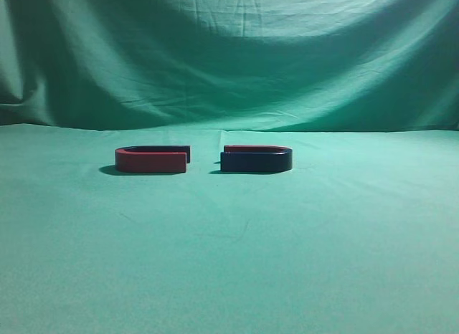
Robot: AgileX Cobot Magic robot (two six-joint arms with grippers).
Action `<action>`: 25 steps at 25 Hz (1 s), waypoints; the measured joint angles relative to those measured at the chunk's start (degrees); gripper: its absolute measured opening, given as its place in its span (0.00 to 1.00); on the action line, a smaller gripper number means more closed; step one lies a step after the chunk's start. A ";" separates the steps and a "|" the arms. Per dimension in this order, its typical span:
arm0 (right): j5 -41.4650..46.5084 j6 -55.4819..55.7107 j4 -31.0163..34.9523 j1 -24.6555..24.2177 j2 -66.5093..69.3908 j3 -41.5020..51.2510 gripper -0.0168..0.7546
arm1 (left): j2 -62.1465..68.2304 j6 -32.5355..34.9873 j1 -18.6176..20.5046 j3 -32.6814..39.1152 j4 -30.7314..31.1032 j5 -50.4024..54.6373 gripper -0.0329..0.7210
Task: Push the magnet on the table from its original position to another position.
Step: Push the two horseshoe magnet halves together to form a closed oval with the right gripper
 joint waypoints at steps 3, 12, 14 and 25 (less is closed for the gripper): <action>0.00 0.00 0.00 0.00 0.00 0.00 0.02 | 0.00 0.00 0.00 0.00 0.00 0.00 0.54; 0.00 0.00 0.00 0.00 0.00 0.00 0.02 | 0.00 0.00 0.00 0.00 0.00 0.00 0.54; 0.00 0.00 0.00 0.00 0.00 0.00 0.02 | 0.00 0.00 0.00 0.00 0.00 0.00 0.54; 0.00 0.00 0.00 0.00 0.00 0.00 0.02 | 0.00 0.00 0.00 0.00 0.00 0.00 0.54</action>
